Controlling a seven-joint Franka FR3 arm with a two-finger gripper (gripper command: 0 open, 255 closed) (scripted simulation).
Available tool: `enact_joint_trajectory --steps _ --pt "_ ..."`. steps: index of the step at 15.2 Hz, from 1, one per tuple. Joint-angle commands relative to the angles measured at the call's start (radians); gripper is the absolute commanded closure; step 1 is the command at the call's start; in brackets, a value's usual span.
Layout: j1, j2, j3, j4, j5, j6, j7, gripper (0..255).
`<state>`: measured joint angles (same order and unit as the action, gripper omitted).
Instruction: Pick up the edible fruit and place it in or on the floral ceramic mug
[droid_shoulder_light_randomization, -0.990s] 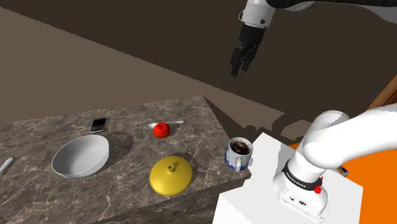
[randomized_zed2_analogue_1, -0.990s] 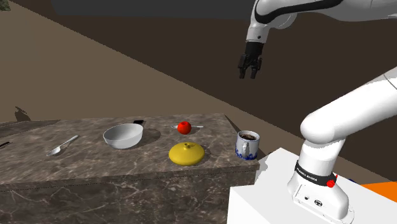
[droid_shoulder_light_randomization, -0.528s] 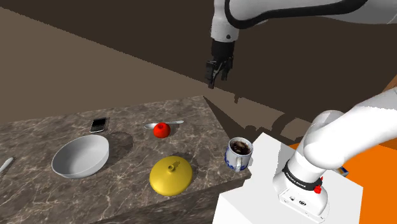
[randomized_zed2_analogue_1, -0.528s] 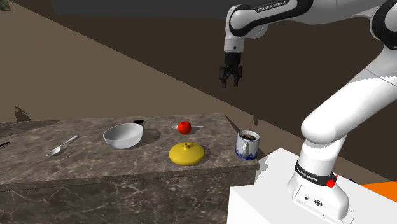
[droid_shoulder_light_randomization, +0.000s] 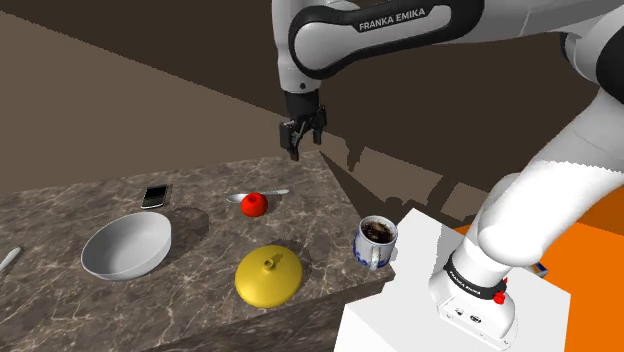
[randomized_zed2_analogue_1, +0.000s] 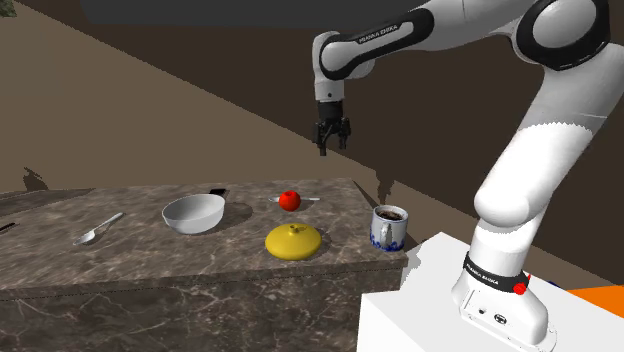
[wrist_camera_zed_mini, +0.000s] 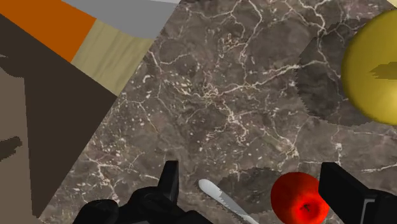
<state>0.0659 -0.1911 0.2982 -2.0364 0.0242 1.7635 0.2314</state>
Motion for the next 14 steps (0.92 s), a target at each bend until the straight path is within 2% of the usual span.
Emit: enact_joint_trajectory --steps 1,7,14 --pt "0.01 0.084 0.03 0.048 -0.032 0.007 0.047 0" --pt "0.065 0.351 0.084 0.235 -0.148 -0.018 0.179 0" --pt "0.18 0.68 0.084 0.524 -0.275 -0.109 0.288 0"
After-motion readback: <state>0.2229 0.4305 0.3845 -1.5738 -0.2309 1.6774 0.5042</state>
